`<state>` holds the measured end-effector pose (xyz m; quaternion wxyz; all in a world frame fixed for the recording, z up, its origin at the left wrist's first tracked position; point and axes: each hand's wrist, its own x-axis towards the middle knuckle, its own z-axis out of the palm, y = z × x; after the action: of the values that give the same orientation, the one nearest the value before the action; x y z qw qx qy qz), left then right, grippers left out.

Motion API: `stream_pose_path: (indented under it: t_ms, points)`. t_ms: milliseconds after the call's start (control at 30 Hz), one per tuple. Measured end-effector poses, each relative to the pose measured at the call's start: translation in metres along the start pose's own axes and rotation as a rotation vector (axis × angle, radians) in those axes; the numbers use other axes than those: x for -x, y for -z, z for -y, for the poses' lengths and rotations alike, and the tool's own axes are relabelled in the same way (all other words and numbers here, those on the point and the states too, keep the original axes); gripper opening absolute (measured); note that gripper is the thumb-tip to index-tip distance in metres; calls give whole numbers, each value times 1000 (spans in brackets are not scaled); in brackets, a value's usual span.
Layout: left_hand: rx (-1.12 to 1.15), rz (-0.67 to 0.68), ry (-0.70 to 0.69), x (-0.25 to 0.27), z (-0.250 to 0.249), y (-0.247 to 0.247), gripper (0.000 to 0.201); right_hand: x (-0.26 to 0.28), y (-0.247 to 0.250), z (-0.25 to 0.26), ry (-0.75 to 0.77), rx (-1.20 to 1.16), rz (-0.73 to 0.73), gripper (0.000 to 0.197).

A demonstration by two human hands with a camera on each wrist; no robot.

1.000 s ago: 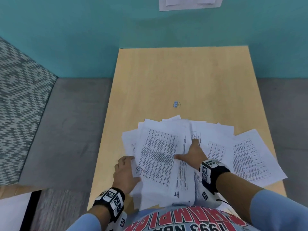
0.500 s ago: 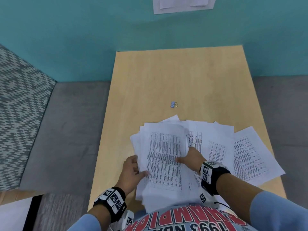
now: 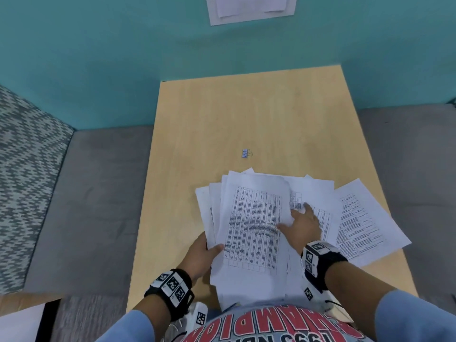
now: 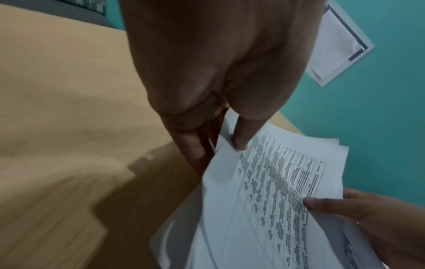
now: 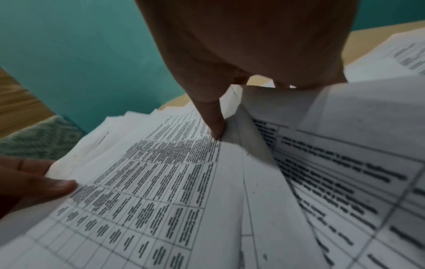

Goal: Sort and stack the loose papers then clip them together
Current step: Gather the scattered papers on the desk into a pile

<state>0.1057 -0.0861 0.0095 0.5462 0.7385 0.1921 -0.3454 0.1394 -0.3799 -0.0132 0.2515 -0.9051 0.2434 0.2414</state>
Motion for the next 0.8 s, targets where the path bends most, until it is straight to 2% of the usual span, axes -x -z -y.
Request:
stream_pose_path:
  t_ms: [167,233,267,467,533,600,700,800]
  points:
    - [9,-43,7,-4,2,0,41,-7,4,1,43,-342,6,61]
    - [25,-46,12,-4,4,3,41,-7,5,1,53,-402,3,37]
    - [31,-44,21,-4,5,4,42,-7,4,0,57,-425,6,32]
    - [156,-30,132,-8,12,9,49,4,-9,5,5,-629,210,72]
    - [159,-47,158,-10,14,7,47,7,-12,7,24,-571,293,71]
    - [137,-82,173,-12,17,5,45,9,-15,3,90,-392,284,58]
    - [73,-130,131,-19,20,2,48,13,-12,-9,169,-54,56,43]
    - [57,-142,83,-25,23,-3,53,11,-3,-19,91,53,-41,32]
